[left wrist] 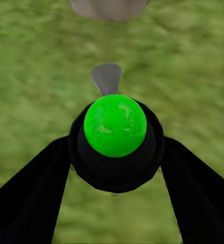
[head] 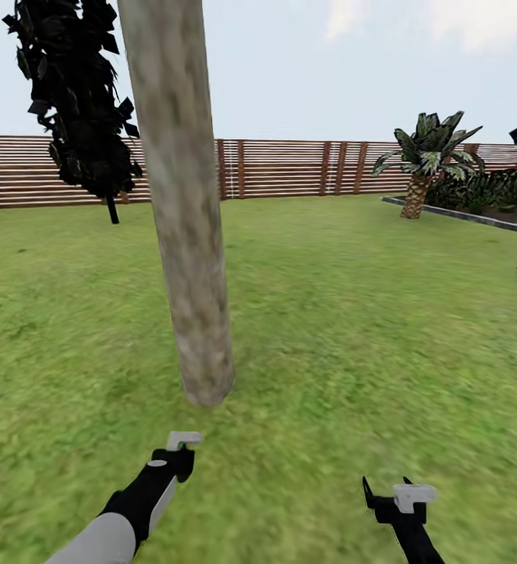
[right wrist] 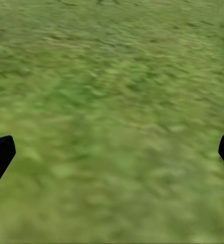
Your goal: In the garden, pick up the pesticide atomizer on the floor and spray pesticide onto both trees until each tree trunk is fully covered.
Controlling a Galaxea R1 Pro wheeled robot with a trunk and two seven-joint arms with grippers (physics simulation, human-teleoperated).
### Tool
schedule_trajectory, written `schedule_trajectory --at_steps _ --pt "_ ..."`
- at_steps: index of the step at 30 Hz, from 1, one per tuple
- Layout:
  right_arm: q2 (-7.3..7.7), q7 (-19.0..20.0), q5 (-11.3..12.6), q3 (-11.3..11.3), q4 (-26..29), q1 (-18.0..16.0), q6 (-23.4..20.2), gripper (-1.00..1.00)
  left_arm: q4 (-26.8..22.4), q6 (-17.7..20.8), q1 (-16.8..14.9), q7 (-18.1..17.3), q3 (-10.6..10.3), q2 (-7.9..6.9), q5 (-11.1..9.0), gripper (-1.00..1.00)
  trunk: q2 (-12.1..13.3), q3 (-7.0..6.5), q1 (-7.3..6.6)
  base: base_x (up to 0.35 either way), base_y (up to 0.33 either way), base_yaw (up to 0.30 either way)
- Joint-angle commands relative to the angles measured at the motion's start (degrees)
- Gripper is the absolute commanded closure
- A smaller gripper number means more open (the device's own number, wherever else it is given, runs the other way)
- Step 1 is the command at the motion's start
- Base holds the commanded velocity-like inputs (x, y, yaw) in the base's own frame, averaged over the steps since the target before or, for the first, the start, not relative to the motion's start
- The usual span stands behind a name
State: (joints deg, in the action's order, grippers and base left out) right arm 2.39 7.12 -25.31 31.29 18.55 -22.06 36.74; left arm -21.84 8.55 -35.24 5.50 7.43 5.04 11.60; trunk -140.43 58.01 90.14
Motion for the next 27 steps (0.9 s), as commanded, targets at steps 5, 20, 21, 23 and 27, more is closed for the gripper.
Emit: schedule_trajectory --at_steps 5,20,21,23,27 --pt "0.05 0.0 0.1 0.0 0.1 0.0 0.0 -1.0 -0.8 1.2 0.0 -0.1 -0.1 -0.05 0.0 1.0 0.0 -0.08 0.0 0.143 0.0 -0.3" --pt "-0.2 0.0 -0.1 -0.1 0.0 0.0 0.0 -1.0 -0.9 12.3 -0.6 0.0 0.1 -0.03 -0.1 1.0 0.0 -0.08 0.0 0.049 0.05 0.1" --pt "-0.2 0.0 -0.1 -0.1 0.0 0.0 0.1 -1.0 -0.9 12.2 -0.6 0.0 0.1 0.0 -0.1 1.0 0.0 -0.08 0.0 0.062 0.066 0.0" --pt "-0.2 0.0 -0.1 -0.1 0.1 0.0 0.0 -1.0 -1.0 12.1 -0.6 0.0 0.0 0.14 -0.1 1.0 0.0 -0.08 0.0 0.03 0.032 0.034" --pt "-0.19 0.0 -0.1 -0.1 0.1 0.0 0.1 -1.0 -1.2 12.4 -2.7 0.1 -0.2 0.39 -0.1 1.0 0.0 -0.03 0.0 0.006 0.006 0.147"
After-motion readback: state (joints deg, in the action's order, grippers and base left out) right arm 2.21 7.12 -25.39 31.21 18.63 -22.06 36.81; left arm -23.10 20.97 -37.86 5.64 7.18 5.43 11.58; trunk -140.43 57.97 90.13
